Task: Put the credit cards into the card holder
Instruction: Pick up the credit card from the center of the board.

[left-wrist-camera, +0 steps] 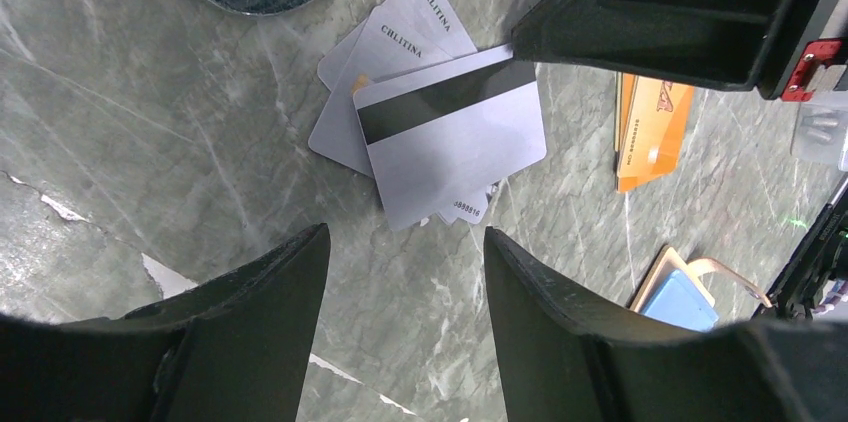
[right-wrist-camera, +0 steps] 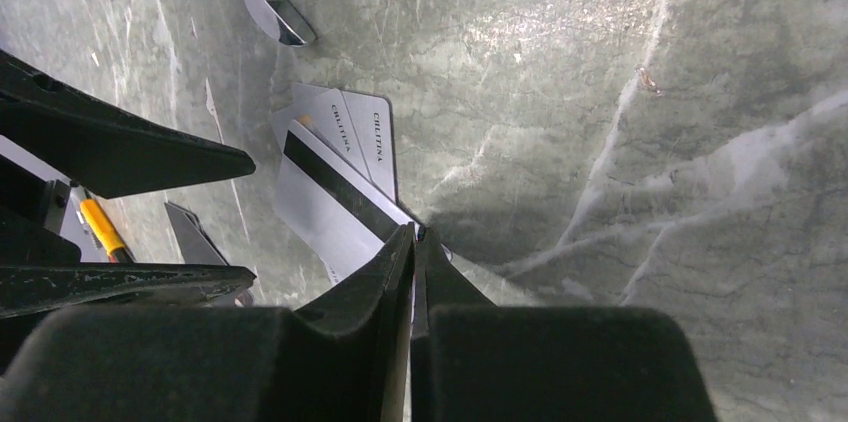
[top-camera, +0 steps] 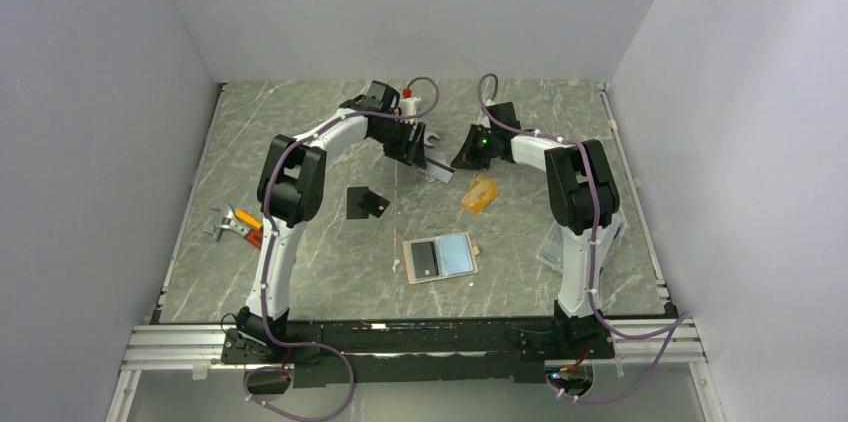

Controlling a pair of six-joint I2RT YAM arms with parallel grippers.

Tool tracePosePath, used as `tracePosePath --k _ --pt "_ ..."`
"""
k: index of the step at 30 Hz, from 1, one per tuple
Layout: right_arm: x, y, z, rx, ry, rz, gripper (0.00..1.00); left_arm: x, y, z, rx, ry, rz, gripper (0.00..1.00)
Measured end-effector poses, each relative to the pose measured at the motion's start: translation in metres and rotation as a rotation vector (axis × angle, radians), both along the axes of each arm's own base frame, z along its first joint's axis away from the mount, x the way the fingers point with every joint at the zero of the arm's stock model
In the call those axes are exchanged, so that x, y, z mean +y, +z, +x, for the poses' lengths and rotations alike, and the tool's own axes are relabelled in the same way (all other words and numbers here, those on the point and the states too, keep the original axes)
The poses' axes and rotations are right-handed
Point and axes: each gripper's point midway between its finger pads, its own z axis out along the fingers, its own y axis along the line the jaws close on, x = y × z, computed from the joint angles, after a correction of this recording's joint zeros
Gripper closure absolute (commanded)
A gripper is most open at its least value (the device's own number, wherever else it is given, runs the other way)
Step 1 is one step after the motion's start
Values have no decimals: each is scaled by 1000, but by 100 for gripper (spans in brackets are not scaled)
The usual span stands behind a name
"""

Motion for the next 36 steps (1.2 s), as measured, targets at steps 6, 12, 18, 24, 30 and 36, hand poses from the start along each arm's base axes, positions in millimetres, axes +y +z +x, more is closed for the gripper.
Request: tracePosePath --k 6,12,18,24,30,36 --pt "0 -1 -1 6 -1 2 95 -1 1 2 -2 7 -6 35" --pt "0 -2 -2 7 -1 2 96 -2 2 2 0 11 -9 36" --pt "0 -2 -2 5 0 4 98 -4 3 -1 24 19 -26 41" --pt "2 -4 -3 -2 6 18 99 -9 0 -6 72 23 -54 47" --pt "2 -4 -3 -4 4 31 100 -11 -6 -12 108 26 -81 49" --pt "2 -4 -3 -7 6 37 100 -13 -6 -12 117 33 -90 55"
